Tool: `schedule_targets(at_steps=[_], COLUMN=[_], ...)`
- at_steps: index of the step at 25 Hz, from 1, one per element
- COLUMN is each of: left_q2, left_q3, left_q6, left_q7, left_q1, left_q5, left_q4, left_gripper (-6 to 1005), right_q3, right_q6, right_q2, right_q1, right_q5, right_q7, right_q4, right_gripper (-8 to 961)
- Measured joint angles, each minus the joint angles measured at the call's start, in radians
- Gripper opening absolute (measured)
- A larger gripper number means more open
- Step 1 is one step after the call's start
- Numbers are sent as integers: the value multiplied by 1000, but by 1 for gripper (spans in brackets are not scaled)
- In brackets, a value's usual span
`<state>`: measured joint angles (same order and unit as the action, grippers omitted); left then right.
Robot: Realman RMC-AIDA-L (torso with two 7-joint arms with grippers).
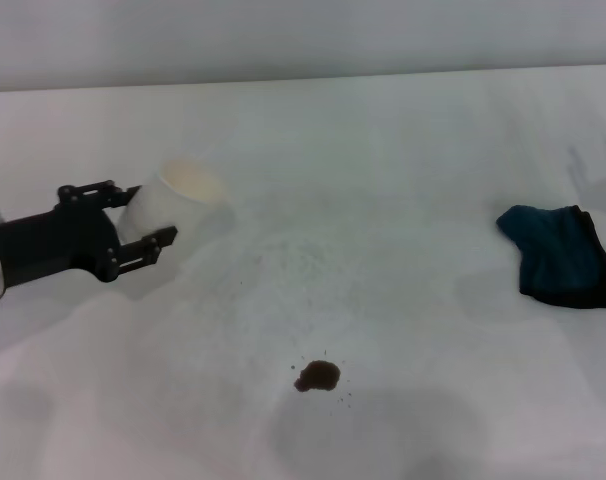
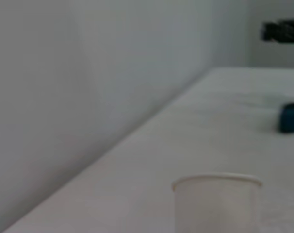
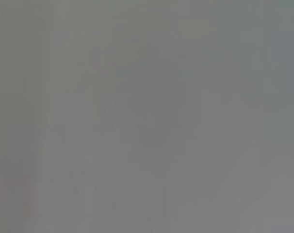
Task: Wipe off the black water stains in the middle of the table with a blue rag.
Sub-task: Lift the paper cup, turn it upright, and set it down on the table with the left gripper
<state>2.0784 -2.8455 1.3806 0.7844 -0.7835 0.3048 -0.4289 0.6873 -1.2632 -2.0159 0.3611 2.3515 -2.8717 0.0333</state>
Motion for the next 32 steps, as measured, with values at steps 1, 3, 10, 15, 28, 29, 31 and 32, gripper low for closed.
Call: schedule_targets(at_steps=[1,3,10,15,28,29,31,32], left_q2=[0,0,1,2,4,4,2,2], left_q3=[0,0,0,0,2,2,1,1], left_q6=[-9,-30,-84,-134,-190,-191,-193,-193], left_q7=[-14,-48,-170,-217,-345,-361,-398,-418], left_q1=[17,59,164,202,279,286,300,305], left_q5=[29,101,222,230,266,278,307,319], left_q4=[13,45,141,198,264,270,284,288], left_gripper=[617,619,621,620,616,615,617,619], right_q3=[0,0,0,0,-7,-7,-8,-8], right_q6=[0,-1,-2,-4,4,4,5,5], right_q2=[0,0,0,0,0,0,0,0], right_q1=[-2,-5,-14,-18,-19,-18,-18,-18], right_q5=[0,0,0,0,0,0,0,0], right_q7=[0,0,1,5,8,9,9,9], right_q4=[3,5,5,5,4,4,4,4], right_gripper=[529,529,529,529,529,529,529,528])
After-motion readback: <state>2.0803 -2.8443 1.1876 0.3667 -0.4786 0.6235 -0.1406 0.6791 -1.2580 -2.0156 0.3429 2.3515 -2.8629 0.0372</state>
